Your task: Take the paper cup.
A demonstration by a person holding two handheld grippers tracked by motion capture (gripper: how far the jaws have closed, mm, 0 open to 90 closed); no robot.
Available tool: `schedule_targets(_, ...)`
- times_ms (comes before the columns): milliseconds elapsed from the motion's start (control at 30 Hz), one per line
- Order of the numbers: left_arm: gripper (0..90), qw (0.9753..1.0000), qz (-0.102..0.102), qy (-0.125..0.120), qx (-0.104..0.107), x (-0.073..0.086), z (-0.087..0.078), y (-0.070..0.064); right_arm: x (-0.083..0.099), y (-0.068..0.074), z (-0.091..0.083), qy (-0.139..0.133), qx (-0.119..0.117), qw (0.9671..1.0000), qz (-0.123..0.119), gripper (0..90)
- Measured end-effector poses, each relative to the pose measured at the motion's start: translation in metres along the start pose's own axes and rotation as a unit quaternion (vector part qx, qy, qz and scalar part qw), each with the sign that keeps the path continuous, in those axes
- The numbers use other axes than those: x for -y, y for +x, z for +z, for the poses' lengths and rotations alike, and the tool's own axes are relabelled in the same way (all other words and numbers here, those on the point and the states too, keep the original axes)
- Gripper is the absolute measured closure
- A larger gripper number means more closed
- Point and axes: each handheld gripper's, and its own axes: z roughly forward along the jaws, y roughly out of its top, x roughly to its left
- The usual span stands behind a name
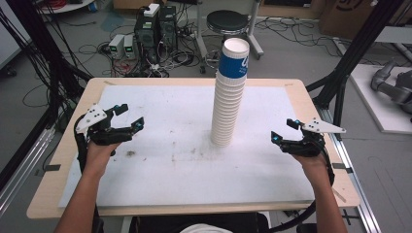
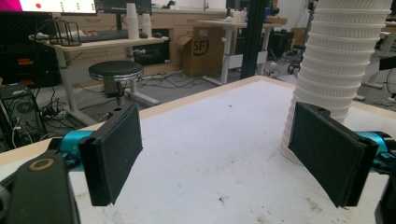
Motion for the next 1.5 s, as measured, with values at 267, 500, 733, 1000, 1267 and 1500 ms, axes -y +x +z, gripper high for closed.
schedule_targets(267, 17.0, 1.0, -0.001, 0.003, 0.002, 0.001, 0.003, 0.001, -0.002, -0.002, -0.003, -0.013, -0.003, 0.9998, 0.012, 18.2)
schedule_targets(500, 17.0, 1.0, -0.002, 0.006, 0.002, 0.001, 0.004, -0.002, -0.01, 0.003, -0.007, -0.023, -0.018, 0.9995, 0.012, 18.2)
schedule_targets(733, 17.0, 0.9999, -0.005, 0.005, 0.008, -0.002, 0.005, -0.004, -0.024, 0.016, -0.003, -0.031, -0.048, 0.9983, 0.01, 18.2)
schedule_targets(1000, 17.0, 0.9999, -0.01, 0.006, 0.008, -0.002, 0.006, -0.004, -0.077, 0.036, 0.016, -0.054, -0.105, 0.9925, -0.031, 18.1)
schedule_targets(1267, 17.0, 0.9998, -0.015, 0.009, 0.01, 0.0, 0.006, -0.004, -0.107, 0.044, 0.039, -0.051, -0.13, 0.9891, -0.047, 18.1)
schedule_targets(1500, 17.0, 0.9997, -0.018, 0.011, 0.01, 0.001, 0.007, -0.004, -0.122, 0.046, 0.05, -0.058, -0.135, 0.9878, -0.05, 18.1)
